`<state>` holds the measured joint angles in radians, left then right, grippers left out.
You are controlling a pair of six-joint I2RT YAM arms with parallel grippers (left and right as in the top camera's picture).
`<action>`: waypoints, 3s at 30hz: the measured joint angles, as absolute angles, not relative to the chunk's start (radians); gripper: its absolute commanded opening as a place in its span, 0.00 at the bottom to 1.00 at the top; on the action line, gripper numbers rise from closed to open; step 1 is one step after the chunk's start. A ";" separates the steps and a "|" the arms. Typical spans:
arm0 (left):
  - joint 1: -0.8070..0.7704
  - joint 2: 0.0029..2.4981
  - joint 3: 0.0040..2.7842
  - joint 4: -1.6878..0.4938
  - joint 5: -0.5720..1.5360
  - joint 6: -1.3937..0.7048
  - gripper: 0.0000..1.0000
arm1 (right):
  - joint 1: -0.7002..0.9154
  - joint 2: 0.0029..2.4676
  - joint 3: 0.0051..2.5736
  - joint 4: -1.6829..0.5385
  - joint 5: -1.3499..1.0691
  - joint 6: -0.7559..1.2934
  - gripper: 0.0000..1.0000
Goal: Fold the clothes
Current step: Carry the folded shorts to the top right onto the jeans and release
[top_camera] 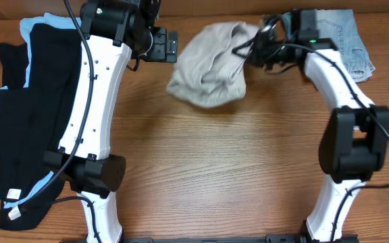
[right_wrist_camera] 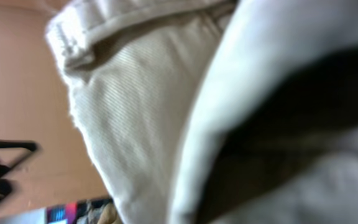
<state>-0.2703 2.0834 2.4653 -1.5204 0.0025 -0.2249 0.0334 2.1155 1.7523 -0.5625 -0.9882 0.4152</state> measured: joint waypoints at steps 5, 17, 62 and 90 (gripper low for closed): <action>-0.270 2.083 2.465 -1.520 0.002 -0.225 1.00 | -0.021 2.071 1.756 -0.463 -0.974 0.498 0.04; -0.270 2.083 2.465 -1.520 0.002 -0.225 1.00 | -0.138 2.071 1.877 -0.287 -0.965 0.647 0.04; -0.270 2.083 2.465 -1.483 0.003 -0.232 1.00 | -0.463 2.403 2.016 -0.051 -1.028 0.741 0.08; -0.270 2.187 2.465 -1.454 0.003 -0.233 1.00 | -0.553 2.225 2.060 -1.204 -0.595 0.053 1.00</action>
